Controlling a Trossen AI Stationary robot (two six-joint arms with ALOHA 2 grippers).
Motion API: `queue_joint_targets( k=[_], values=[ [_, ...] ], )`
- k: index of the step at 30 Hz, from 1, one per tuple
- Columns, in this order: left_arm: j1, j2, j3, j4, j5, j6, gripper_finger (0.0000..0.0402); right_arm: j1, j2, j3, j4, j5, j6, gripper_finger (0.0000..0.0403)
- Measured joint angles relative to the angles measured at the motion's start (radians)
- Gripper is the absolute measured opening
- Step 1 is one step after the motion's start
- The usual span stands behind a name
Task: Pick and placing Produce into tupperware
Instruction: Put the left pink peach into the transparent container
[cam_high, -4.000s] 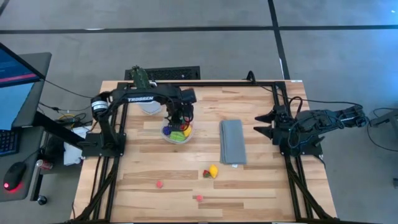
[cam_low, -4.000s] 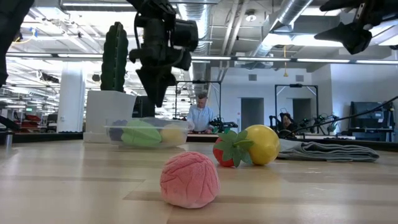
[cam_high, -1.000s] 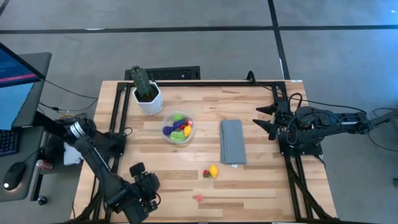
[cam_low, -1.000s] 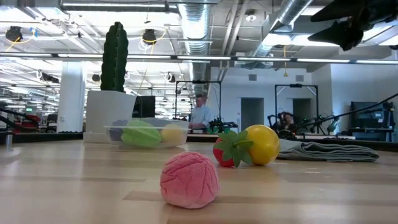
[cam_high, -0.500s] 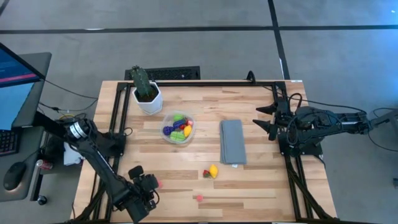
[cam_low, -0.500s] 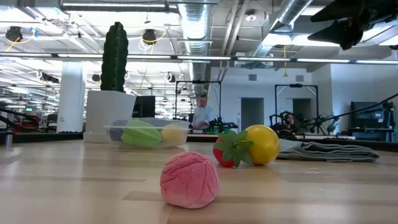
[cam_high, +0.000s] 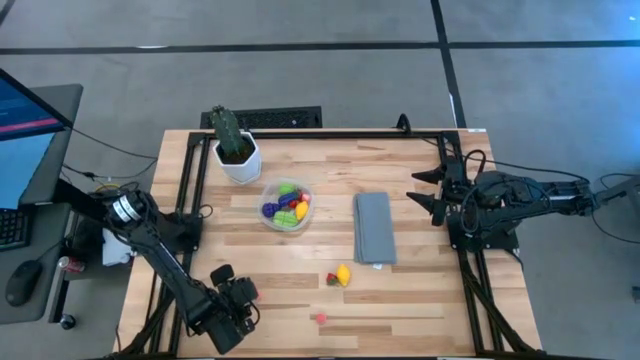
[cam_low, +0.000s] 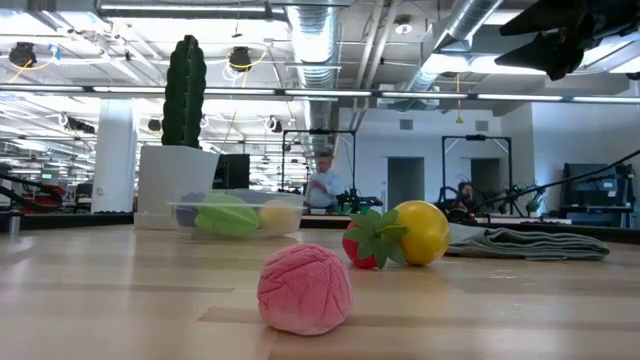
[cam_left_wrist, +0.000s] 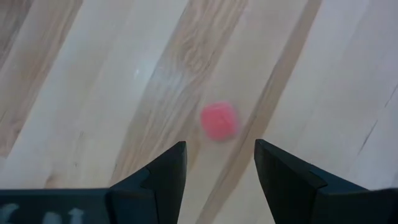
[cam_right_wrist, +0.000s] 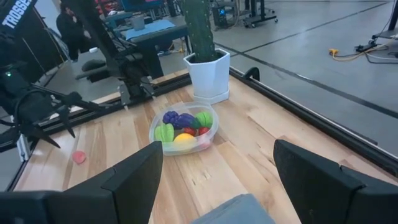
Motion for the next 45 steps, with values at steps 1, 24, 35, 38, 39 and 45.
queue_joint_targets(
  k=[1,24,35,38,39,45],
  values=[
    [0.000,0.000,0.000,-0.002,0.000,0.000,0.0180,0.000,0.000,0.000,0.000,0.000,0.000,0.0328],
    [0.011,-0.001,-0.129,0.196,0.049,-0.013,0.0180,0.000,0.000,0.000,0.000,0.000,0.013,0.0328],
    [0.053,-0.001,-0.184,0.281,0.043,0.042,0.0180,0.000,0.000,0.000,0.000,0.000,0.045,0.0328],
    [0.069,-0.001,-0.207,0.358,0.054,0.065,0.0180,0.001,0.000,0.000,0.000,0.000,0.055,0.0328],
    [0.074,-0.001,-0.209,0.371,0.053,0.076,0.0180,0.001,0.000,0.000,0.000,-0.001,0.060,0.0328],
    [0.084,-0.001,-0.210,0.367,0.046,0.122,0.0180,0.001,0.000,0.000,-0.001,-0.010,0.080,0.0328]
  ],
)
